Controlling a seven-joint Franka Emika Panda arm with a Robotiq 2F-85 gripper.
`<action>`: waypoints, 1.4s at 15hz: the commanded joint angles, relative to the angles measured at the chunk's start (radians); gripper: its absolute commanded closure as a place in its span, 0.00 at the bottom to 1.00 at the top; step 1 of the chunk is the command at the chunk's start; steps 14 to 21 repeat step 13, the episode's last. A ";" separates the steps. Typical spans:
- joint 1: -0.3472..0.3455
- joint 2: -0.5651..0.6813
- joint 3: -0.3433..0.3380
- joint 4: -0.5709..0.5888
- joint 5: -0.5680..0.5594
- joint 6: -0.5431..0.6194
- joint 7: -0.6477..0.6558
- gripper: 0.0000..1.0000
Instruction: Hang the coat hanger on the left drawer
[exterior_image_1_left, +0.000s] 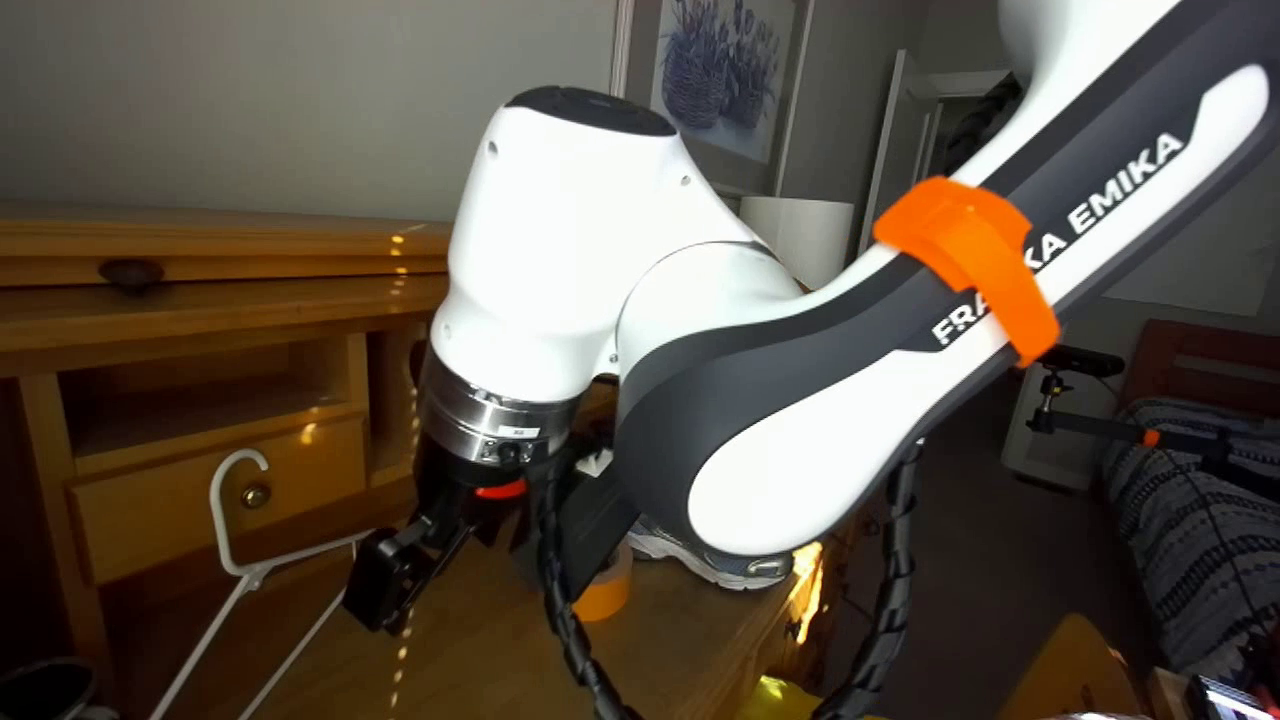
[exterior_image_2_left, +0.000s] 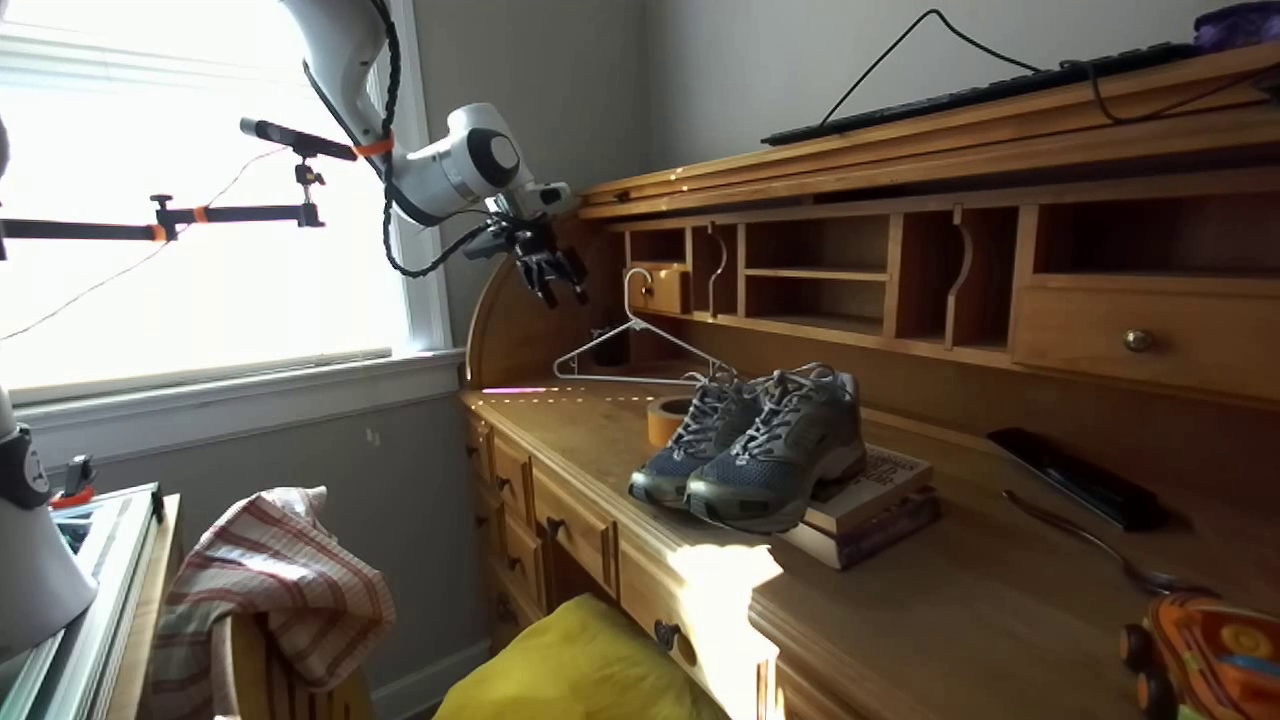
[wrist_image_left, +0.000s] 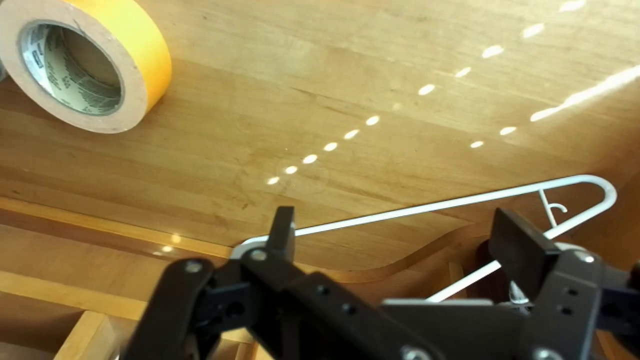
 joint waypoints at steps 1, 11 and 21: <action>-0.030 -0.090 0.019 -0.095 -0.078 -0.008 0.037 0.00; -0.120 -0.128 0.102 -0.104 -0.164 -0.008 0.073 0.00; -0.124 -0.129 0.106 -0.105 -0.165 -0.007 0.074 0.00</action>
